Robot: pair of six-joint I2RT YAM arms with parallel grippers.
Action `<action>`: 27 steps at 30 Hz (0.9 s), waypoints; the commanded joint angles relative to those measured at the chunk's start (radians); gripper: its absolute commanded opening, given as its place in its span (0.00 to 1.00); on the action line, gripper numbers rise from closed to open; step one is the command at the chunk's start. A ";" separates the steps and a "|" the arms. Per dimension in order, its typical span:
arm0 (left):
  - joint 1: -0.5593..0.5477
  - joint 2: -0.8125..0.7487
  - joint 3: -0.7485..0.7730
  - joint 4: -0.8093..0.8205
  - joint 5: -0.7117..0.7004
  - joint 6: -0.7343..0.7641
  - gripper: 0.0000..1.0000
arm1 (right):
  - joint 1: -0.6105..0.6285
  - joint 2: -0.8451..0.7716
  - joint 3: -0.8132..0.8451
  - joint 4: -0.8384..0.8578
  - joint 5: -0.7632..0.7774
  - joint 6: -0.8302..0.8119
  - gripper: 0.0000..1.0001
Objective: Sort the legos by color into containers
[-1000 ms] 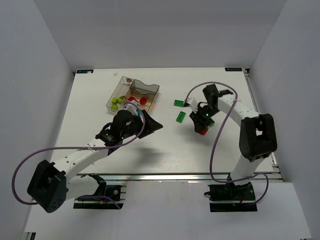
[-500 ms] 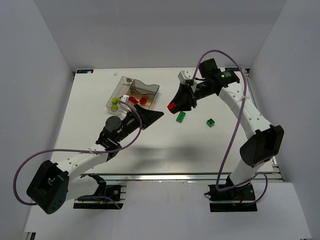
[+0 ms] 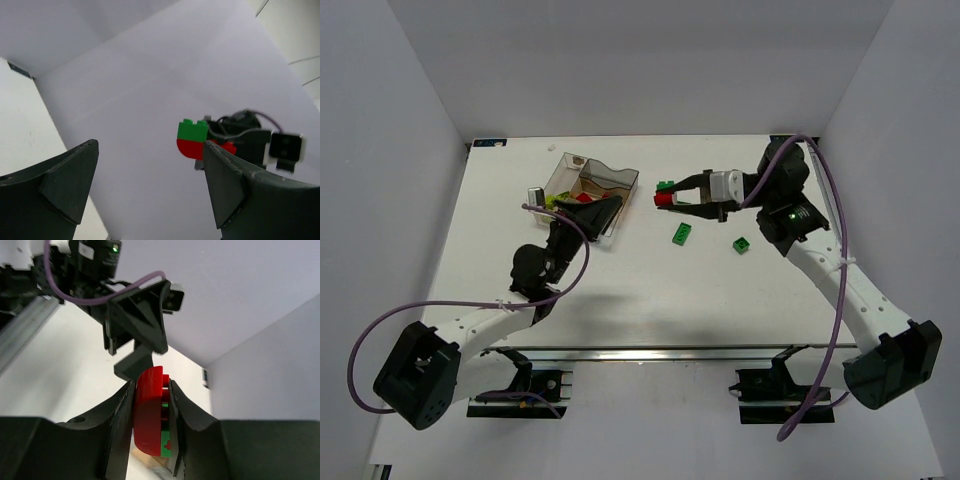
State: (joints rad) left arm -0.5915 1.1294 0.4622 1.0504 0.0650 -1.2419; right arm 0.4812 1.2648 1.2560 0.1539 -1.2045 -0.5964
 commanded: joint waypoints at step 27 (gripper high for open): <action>0.079 0.082 0.590 -0.945 0.325 0.547 0.96 | 0.192 -0.139 -0.168 -0.640 0.267 -1.321 0.00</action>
State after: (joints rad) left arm -0.5179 1.2011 0.9371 0.3775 0.4088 -0.8444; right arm 0.6514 1.1290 1.0931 -0.4072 -0.9836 -1.7569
